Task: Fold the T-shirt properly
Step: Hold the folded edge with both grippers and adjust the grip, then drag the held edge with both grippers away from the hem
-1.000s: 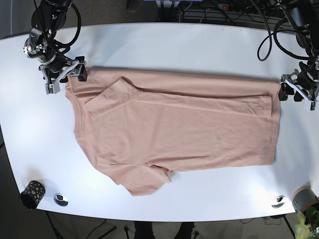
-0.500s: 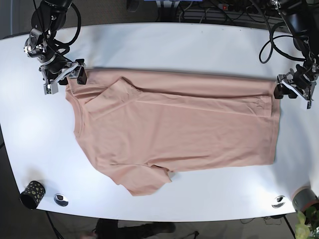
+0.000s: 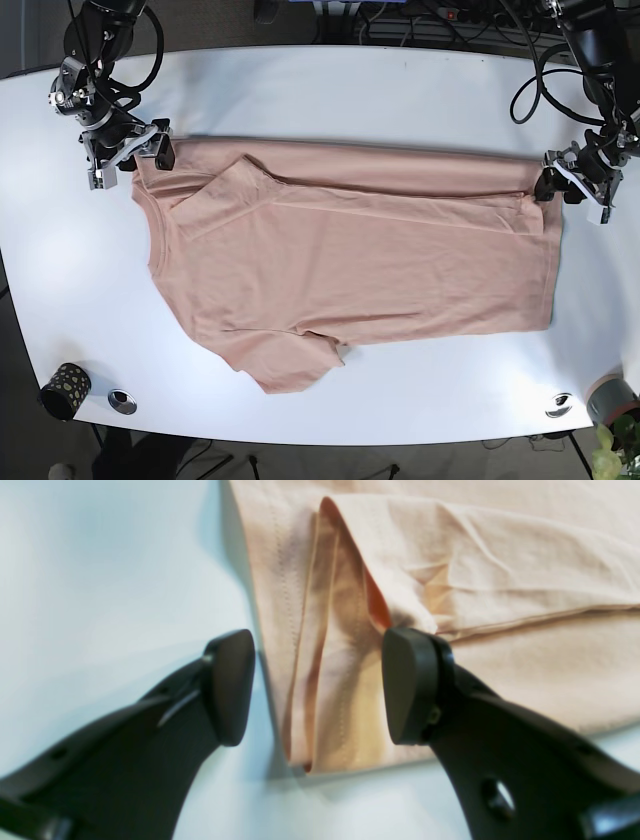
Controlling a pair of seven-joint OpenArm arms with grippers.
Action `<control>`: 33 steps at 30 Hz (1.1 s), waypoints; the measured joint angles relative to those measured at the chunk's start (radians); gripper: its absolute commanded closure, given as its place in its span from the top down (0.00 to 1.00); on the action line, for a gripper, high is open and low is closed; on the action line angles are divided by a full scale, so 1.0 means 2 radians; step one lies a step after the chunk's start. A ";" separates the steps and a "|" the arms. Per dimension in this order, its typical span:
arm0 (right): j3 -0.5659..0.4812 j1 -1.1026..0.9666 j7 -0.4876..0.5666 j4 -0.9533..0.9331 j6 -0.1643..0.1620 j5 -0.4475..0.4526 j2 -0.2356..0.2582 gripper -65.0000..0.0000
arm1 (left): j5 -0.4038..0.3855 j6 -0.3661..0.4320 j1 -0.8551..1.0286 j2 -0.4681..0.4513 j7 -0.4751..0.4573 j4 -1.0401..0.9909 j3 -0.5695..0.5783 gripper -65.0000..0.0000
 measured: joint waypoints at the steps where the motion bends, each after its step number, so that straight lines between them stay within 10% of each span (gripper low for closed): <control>1: 0.000 0.000 0.000 0.000 0.000 0.000 0.000 0.70 | 0.000 0.000 0.001 0.000 0.002 0.000 0.000 0.57; 11: 0.000 0.000 0.000 0.000 0.000 0.000 0.000 0.67 | -0.009 -0.002 0.016 -0.002 0.009 0.003 -0.003 0.14; 20: 0.000 0.000 -0.005 -0.001 -0.002 -0.002 -0.001 0.00 | -0.006 -0.002 0.023 0.006 0.007 0.018 -0.017 0.12; 33: 0.002 -0.044 -0.015 0.041 -0.002 -0.005 -0.009 0.00 | -0.010 -0.002 0.058 0.006 0.009 0.045 -0.023 0.03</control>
